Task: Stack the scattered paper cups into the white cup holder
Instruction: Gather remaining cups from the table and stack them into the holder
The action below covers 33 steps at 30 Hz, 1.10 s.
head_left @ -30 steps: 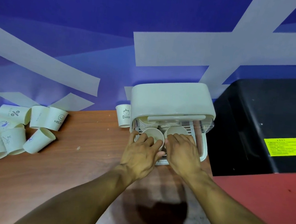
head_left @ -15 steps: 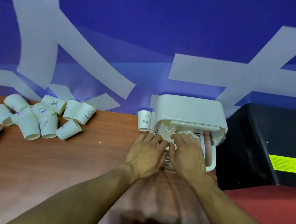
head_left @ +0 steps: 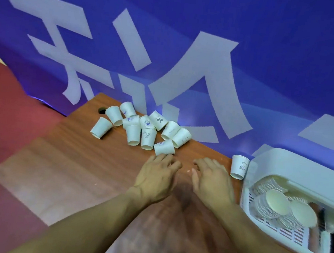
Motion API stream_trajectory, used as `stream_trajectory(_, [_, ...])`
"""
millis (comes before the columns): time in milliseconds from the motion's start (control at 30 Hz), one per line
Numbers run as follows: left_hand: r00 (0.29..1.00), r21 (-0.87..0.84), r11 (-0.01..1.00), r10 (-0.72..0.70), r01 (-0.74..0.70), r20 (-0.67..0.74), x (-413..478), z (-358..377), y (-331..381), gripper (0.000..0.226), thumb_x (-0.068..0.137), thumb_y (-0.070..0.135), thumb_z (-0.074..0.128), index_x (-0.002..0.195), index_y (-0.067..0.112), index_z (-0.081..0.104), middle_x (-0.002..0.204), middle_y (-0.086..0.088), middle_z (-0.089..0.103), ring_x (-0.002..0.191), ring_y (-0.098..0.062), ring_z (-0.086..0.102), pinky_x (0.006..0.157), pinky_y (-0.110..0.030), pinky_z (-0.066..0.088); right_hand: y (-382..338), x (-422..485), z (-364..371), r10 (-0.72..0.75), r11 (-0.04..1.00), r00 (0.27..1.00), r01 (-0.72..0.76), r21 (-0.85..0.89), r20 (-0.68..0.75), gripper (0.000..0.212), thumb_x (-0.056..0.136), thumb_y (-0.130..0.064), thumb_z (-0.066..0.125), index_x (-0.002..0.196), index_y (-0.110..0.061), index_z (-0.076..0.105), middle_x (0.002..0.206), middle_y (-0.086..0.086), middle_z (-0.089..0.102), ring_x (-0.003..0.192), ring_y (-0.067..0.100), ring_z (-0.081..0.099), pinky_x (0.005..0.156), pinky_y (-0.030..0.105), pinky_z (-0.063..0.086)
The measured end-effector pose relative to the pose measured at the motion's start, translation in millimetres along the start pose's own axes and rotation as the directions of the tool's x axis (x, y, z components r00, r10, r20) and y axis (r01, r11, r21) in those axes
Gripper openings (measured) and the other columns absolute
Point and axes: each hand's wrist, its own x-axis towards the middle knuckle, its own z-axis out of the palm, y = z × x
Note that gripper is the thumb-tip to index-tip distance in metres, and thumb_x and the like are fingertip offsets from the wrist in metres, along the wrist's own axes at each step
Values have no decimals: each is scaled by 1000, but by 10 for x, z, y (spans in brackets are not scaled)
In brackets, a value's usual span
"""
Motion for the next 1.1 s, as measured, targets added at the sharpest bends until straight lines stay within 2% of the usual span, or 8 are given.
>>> stream_trajectory(100, [993, -5, 993, -121, 121, 18, -168, -59, -549, 32, 87, 41, 41, 110, 28, 59, 107, 4, 59, 92, -22, 53, 74, -35, 41, -434, 276, 231, -45, 999, 997, 45, 1, 63, 24, 84, -27, 59, 104, -16, 67, 91, -1, 65, 83, 24, 59, 74, 38, 49])
stream_trajectory(233, [968, -62, 966, -252, 252, 4, -294, -14, -1293, 33, 87, 39, 39, 107, 26, 62, 103, 4, 60, 88, -23, 56, 71, -35, 46, -968, 643, 591, -89, 996, 986, 87, 21, 139, 22, 83, -26, 64, 103, -18, 66, 90, 0, 63, 85, 25, 59, 75, 37, 49])
stream_trajectory(400, [924, -143, 914, -382, 379, 4, -189, 61, -2150, 27, 92, 37, 45, 112, 26, 61, 106, 5, 58, 89, -21, 58, 66, -32, 49, -1462, 1204, 1012, -108, 994, 968, 97, 58, 227, 24, 85, -28, 59, 105, -15, 65, 93, 3, 63, 86, 27, 59, 76, 37, 49])
stream_trajectory(500, [905, -200, 886, -425, 419, 13, -58, 114, -2562, 25, 93, 35, 49, 112, 26, 62, 111, 7, 58, 89, -21, 60, 63, -29, 46, -1675, 1572, 1217, -80, 996, 961, 68, 57, 265, 25, 86, -27, 58, 108, -16, 64, 94, 3, 62, 87, 27, 58, 72, 36, 48])
stream_trajectory(600, [892, -220, 866, -448, 449, 57, 83, 234, -2931, 26, 93, 34, 51, 115, 25, 61, 114, 5, 58, 94, -24, 59, 64, -29, 43, -1811, 1901, 1410, -25, 999, 942, 14, 36, 333, 32, 90, -30, 55, 119, -18, 59, 106, 3, 61, 100, 26, 55, 81, 38, 47])
stream_trajectory(733, [877, -247, 842, -468, 480, 107, 239, 379, -3316, 26, 91, 30, 54, 115, 21, 62, 115, 0, 57, 105, -27, 52, 73, -37, 50, -1832, 2219, 1693, 24, 1000, 903, -24, -7, 428, 40, 91, -32, 55, 128, -18, 52, 120, 2, 58, 110, 25, 52, 90, 39, 46])
stream_trajectory(967, [789, -188, 775, -545, 603, 284, 422, 611, -3886, 46, 91, 36, 57, 135, 30, 48, 143, 4, 39, 125, -27, 38, 87, -40, 45, -1753, 2556, 2109, 114, 992, 823, -70, -100, 557, 54, 89, -32, 61, 137, -15, 42, 131, 6, 48, 121, 27, 45, 92, 38, 44])
stream_trajectory(1100, [784, -205, 776, -508, 596, 358, 476, 737, -4047, 49, 88, 37, 59, 135, 34, 45, 142, 8, 39, 117, -27, 51, 87, -40, 47, -1729, 2647, 2272, 84, 996, 780, -48, -74, 620, 64, 88, -30, 63, 143, -14, 35, 143, 6, 40, 130, 27, 37, 99, 40, 43])
